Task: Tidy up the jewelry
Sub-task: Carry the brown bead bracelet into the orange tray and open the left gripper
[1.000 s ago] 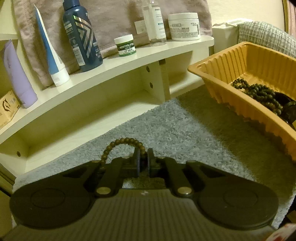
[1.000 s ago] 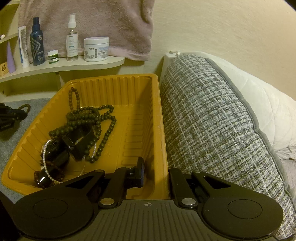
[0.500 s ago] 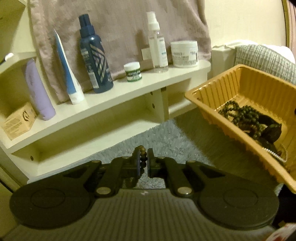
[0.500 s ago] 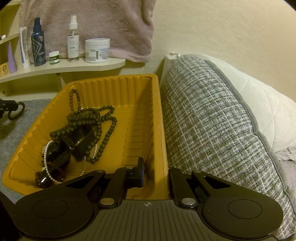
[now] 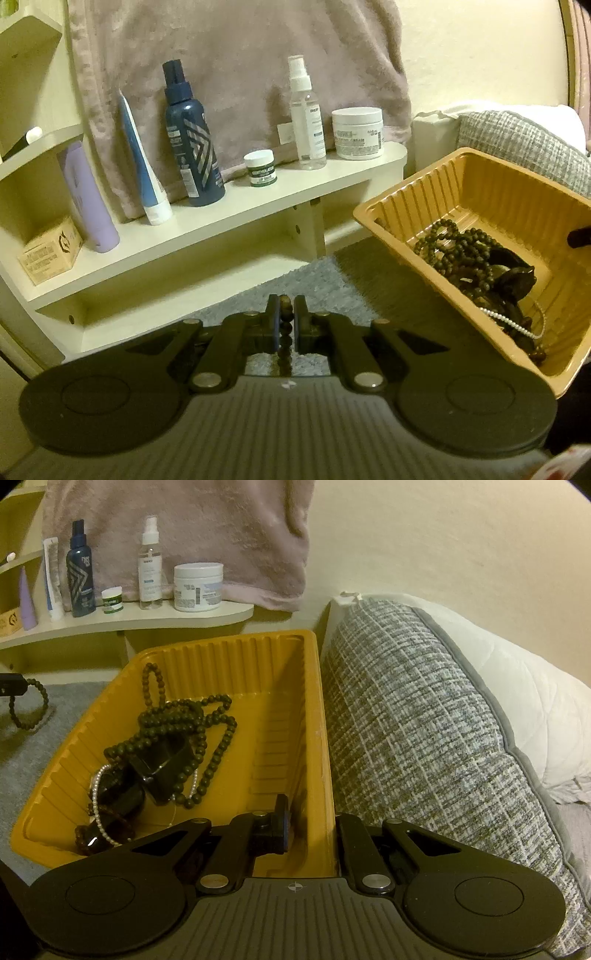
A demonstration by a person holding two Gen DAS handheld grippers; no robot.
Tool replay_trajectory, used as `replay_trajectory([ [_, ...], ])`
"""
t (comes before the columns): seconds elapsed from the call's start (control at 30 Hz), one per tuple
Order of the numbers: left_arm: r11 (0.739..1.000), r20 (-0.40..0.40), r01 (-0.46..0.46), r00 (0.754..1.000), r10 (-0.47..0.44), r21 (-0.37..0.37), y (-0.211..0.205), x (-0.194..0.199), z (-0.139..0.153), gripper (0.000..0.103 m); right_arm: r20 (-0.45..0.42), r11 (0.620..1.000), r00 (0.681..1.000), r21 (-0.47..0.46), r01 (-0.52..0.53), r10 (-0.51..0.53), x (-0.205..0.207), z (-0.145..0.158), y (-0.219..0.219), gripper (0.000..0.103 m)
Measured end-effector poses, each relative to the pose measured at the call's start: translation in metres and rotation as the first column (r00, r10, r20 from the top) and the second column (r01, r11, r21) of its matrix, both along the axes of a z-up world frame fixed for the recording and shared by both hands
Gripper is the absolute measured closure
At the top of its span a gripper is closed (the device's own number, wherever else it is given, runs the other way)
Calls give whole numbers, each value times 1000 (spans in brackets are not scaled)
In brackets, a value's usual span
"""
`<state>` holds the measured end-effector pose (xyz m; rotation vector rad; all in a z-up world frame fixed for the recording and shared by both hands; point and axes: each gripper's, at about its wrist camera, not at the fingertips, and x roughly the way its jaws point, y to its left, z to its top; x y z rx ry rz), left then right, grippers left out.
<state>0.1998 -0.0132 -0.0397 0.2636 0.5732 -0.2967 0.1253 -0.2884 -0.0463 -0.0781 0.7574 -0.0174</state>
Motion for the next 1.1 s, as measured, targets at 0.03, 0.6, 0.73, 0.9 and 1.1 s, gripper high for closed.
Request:
replay_trajectory([
  [0.03, 1000, 1, 1, 1000, -1, -1, 0, -1, 1, 97, 0, 1000, 1000, 0, 0, 0, 0, 0, 0, 95],
  [0.6, 1000, 23, 26, 999, -26, -1, -5, -6, 11, 97, 0, 1000, 1000, 1, 1, -1, -2, 2, 1, 95],
  [0.73, 999, 28, 41, 999, -41, -5, -7, -7, 15, 97, -1, 1000, 1000, 2, 1, -1, -3, 2, 2, 95],
  [0.9, 997, 39, 78, 996, -78, -15, -13, -8, 24, 97, 0, 1000, 1000, 2, 0, 0, -3, 2, 1, 95],
  [1.1, 987, 59, 155, 986, -153, -38, -24, -10, 41, 97, 0, 1000, 1000, 3, 0, 0, -3, 2, 2, 95],
])
